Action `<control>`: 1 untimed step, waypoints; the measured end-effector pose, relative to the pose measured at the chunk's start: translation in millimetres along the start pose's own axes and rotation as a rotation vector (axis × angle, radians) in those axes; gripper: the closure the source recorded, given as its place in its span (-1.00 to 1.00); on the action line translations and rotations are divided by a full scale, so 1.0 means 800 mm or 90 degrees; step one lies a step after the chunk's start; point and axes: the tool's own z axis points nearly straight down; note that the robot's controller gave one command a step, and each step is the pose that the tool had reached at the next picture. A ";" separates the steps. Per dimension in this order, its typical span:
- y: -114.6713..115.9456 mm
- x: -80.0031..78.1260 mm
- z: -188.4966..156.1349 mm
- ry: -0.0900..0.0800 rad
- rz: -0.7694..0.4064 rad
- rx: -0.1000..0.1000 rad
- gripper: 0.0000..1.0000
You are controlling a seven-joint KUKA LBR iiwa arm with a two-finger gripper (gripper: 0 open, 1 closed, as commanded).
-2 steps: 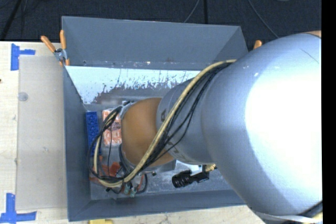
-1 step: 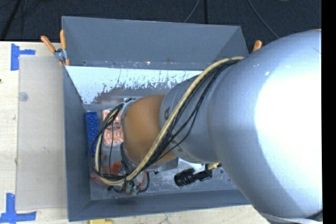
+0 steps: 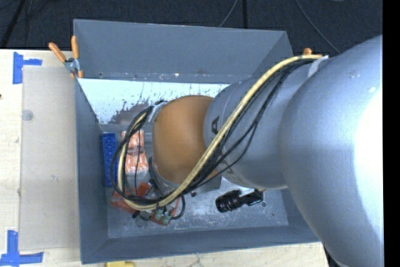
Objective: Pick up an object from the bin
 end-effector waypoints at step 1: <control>0.000 0.000 0.006 0.000 0.001 0.000 1.00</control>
Offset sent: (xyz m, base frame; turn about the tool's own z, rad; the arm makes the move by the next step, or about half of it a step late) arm -0.0002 -0.0001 0.0206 0.0000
